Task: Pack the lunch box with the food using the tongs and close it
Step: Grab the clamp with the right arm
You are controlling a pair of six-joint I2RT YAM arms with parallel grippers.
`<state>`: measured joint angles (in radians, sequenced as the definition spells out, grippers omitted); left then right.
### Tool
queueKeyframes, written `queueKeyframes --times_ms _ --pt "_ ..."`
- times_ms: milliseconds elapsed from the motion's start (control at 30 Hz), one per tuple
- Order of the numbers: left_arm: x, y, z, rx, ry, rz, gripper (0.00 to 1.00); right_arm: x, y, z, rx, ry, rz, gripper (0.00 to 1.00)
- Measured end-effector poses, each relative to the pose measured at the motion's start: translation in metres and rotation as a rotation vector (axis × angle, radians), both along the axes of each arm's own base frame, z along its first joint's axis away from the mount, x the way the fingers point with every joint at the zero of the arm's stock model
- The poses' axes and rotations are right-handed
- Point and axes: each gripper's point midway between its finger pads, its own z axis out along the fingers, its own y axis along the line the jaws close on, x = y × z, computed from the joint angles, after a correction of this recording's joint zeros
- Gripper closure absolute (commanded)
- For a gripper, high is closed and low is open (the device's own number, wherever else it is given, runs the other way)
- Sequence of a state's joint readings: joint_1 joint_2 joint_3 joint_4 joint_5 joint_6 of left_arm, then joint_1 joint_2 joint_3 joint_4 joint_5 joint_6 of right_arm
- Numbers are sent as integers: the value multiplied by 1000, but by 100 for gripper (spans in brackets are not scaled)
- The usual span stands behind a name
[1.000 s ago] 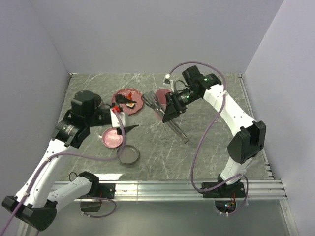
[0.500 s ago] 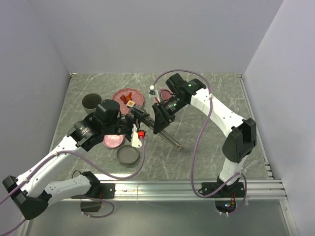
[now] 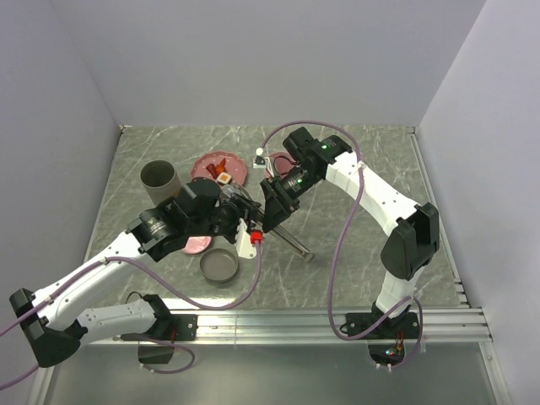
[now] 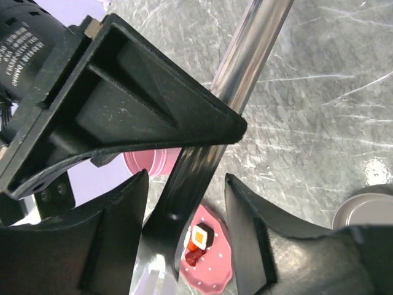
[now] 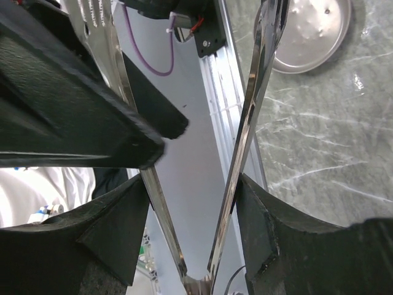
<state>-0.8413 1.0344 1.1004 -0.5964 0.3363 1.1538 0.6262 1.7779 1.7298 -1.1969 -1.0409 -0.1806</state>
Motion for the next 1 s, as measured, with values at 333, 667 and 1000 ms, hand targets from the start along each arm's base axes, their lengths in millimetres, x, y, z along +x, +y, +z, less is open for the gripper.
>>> queueKeyframes --times_ms 333,667,1000 --pt "6 -4 -10 25 25 78 63 -4 0 3 13 6 19 37" --pt "14 1 -8 15 -7 135 71 -4 0 2 15 0 24 38" --pt "25 7 -4 -22 7 243 59 1 -2 2 10 6 -1 47"
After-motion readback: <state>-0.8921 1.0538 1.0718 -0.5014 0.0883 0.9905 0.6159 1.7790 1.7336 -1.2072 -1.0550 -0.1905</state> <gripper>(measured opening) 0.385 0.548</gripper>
